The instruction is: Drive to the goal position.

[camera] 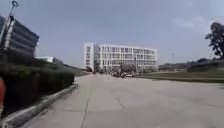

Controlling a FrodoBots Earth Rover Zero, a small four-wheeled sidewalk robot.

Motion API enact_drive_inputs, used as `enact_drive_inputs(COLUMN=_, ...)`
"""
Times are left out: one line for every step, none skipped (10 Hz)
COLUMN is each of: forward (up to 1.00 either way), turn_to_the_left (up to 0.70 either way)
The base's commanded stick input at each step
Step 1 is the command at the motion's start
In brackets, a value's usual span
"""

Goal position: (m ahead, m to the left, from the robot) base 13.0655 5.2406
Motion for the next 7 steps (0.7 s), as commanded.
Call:
enact_drive_inputs(forward=0.70, turn_to_the_left=-0.01)
enact_drive_inputs(forward=0.70, turn_to_the_left=-0.01)
enact_drive_inputs(forward=0.70, turn_to_the_left=-0.01)
enact_drive_inputs(forward=0.70, turn_to_the_left=-0.01)
enact_drive_inputs(forward=0.70, turn_to_the_left=-0.01)
enact_drive_inputs(forward=0.70, turn_to_the_left=-0.01)
enact_drive_inputs(forward=0.70, turn_to_the_left=-0.01)
